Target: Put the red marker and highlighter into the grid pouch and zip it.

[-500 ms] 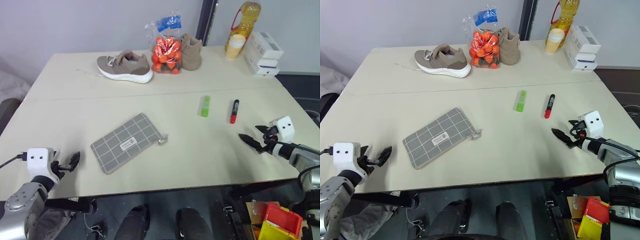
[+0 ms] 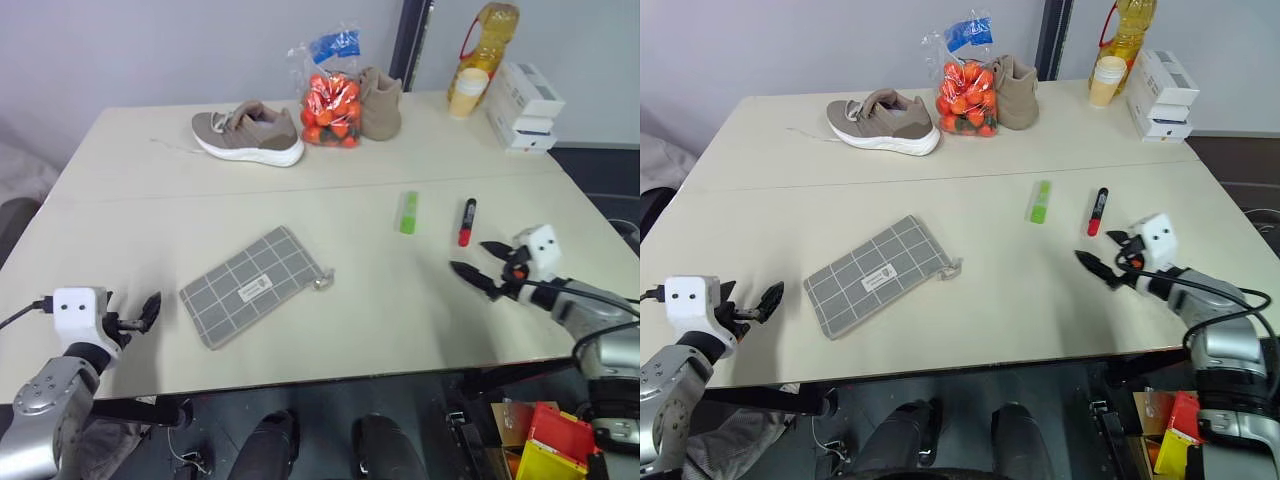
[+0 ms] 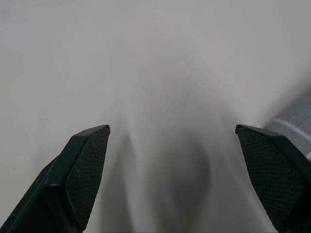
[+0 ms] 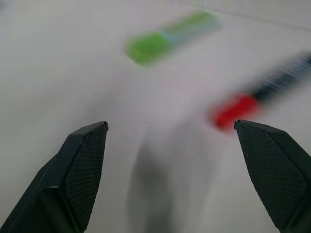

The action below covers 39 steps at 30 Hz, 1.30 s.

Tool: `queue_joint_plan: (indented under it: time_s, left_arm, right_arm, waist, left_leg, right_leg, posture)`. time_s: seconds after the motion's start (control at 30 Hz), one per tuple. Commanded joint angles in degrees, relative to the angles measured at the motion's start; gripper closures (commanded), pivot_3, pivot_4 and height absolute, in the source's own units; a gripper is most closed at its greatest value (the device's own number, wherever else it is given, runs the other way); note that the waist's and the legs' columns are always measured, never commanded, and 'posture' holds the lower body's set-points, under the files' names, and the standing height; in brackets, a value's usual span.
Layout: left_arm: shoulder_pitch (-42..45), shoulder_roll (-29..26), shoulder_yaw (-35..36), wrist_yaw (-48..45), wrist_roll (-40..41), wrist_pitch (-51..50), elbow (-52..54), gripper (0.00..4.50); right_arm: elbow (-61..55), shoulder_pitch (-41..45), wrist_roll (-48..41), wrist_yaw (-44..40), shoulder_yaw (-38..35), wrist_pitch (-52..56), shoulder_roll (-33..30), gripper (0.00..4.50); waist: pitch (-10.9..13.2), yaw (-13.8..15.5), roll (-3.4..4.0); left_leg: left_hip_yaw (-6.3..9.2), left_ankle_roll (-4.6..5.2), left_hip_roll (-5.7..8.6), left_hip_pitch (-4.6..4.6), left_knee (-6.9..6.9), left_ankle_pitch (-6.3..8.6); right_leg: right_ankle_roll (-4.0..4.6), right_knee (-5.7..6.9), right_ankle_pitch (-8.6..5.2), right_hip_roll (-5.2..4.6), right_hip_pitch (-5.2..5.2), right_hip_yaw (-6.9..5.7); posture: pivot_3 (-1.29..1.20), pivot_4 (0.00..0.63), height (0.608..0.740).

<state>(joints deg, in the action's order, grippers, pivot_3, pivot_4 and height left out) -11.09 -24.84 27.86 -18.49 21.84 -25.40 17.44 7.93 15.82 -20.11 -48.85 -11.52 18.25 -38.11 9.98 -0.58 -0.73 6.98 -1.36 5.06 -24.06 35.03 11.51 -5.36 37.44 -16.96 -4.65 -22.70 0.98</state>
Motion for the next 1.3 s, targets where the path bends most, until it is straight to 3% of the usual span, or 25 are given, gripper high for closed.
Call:
queue_joint_plan:
  time_s: [0.03, 0.07, 0.13, 0.33, 0.37, 0.67, 0.97, 1.3]
  left_arm:
    - [-1.6, 0.6, 0.5, -0.7, 0.0, 2.9, 2.7, 0.05]
    - [-2.0, 0.5, 0.3, -1.2, -0.1, 3.4, 2.8, 0.05]
    - [-2.4, 0.0, -0.2, -2.2, -0.3, 4.3, 2.7, 0.0]
    - [-3.9, -1.9, -0.6, -6.7, -0.9, 7.9, 2.2, 0.0]
    - [-4.6, -2.4, -0.9, -7.6, -1.4, 8.8, 2.2, 0.0]
    - [-10.8, -6.1, -0.4, -13.1, -4.4, 14.5, 1.7, 0.0]
    - [-13.7, -10.7, -3.4, -17.9, -9.2, 19.8, 2.0, 0.0]
    - [-5.8, -18.4, -14.1, -19.0, -25.7, 43.9, -10.3, 0.0]
  right_arm:
    - [-8.8, 1.8, -3.6, 0.0, 1.9, 3.7, 1.9, 0.17]
    - [-10.6, 2.3, -4.0, 0.4, 3.0, 4.7, 2.9, 0.17]
    - [-13.4, 3.1, -4.7, 0.9, 4.9, 6.7, 4.6, 0.97]
    - [-16.2, 7.3, 0.3, 5.8, 15.5, 10.0, 10.8, 4.08]
    - [-16.1, 8.2, 0.7, 7.0, 16.8, 10.6, 12.5, 4.41]
    - [-6.7, 12.8, 11.3, 17.1, 29.5, 12.3, 25.3, 4.41]
    - [-0.7, 13.7, 11.2, 19.8, 27.0, 16.9, 29.5, 4.41]
    - [-0.9, 14.3, 11.0, 19.7, 27.0, 16.6, 30.8, 4.41]
  waist:
    - [0.0, 0.1, -0.01]
    - [0.0, 0.1, -0.01]
    - [0.0, 0.1, 0.0]
    - [0.0, 0.1, -0.01]
    - [0.0, 0.0, -0.02]
    - [0.0, -0.1, -0.01]
    - [0.0, -0.1, 0.0]
    - [-0.1, 0.0, 0.11]
  left_leg:
    - [0.0, 0.01, 0.0, -0.01, 0.01, 0.0]
    - [0.0, 0.02, 0.0, -0.01, 0.01, 0.01]
    - [0.01, 0.02, 0.0, -0.01, -0.01, 0.01]
    - [0.02, 0.01, 0.0, -0.01, 0.0, 0.02]
    - [0.02, 0.01, 0.0, -0.01, -0.01, 0.02]
    - [0.0, 0.01, 0.0, -0.04, -0.11, 0.02]
    - [0.01, 0.0, 0.0, 0.03, -0.09, 0.02]
    - [0.03, -0.01, 0.0, 0.11, -0.22, 0.01]
  right_leg:
    - [-0.01, -0.01, 0.0, 0.0, 0.0, 0.0]
    - [-0.06, -0.02, 0.03, 0.0, 0.0, 0.0]
    - [-0.07, -0.02, 0.04, 0.0, -0.02, 0.0]
    - [0.04, -0.02, -0.01, -0.01, -0.02, 0.0]
    - [0.04, -0.02, -0.01, -0.01, -0.03, 0.0]
    - [0.05, -0.01, 0.0, 0.01, -0.41, 0.06]
    - [0.15, 0.03, 0.07, 0.04, -0.39, 0.06]
    - [0.18, 0.04, 0.08, 0.05, -0.4, 0.04]
  posture:
    - [0.0, 0.15, 0.74]
    - [0.0, 0.15, 0.74]
    - [0.0, 0.15, 0.74]
    - [0.0, 0.15, 0.74]
    - [0.0, 0.15, 0.74]
    - [0.0, 0.15, 0.74]
    - [0.0, 0.15, 0.74]
    - [0.0, 0.15, 0.74]
